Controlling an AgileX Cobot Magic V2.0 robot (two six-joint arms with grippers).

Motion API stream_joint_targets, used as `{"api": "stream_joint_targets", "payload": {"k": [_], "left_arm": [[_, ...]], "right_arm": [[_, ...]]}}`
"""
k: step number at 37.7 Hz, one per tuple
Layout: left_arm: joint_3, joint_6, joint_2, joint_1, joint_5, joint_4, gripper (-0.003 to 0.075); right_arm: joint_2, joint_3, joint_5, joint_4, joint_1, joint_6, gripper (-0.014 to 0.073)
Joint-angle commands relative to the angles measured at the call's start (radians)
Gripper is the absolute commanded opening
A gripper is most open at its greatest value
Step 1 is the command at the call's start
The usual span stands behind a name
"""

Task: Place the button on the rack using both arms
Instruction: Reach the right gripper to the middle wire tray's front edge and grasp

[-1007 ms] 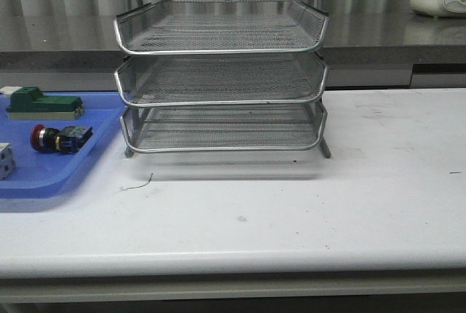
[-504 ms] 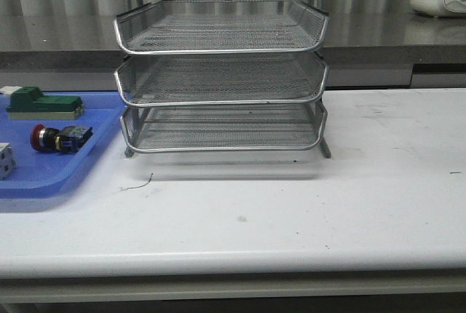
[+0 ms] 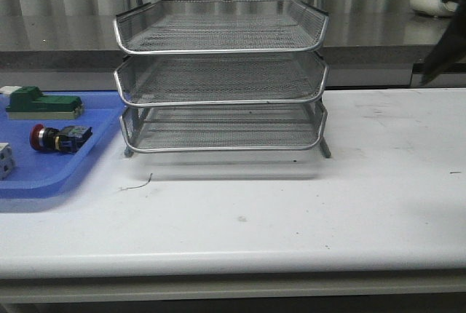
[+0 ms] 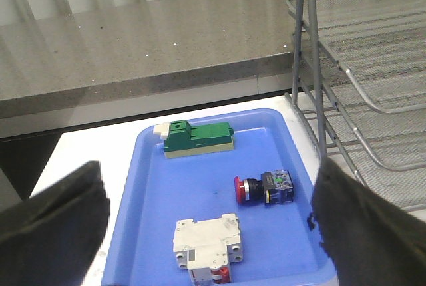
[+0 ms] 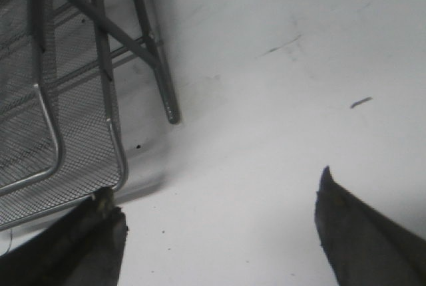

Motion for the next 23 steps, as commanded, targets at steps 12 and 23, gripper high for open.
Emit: {"api": "stream_joint_targets", "payload": {"k": [12,23], "left_arm": [[-0.038,-0.009,0.009,0.001,-0.075,-0.010,0.0578],[-0.038,-0.009,0.009,0.001,-0.075,-0.010,0.0578]], "right_arm": [[0.224,-0.236,0.126,0.492,0.100,-0.424,0.0600],[0.299,-0.237,0.251,1.127,0.099,-1.016,0.0587]]}}
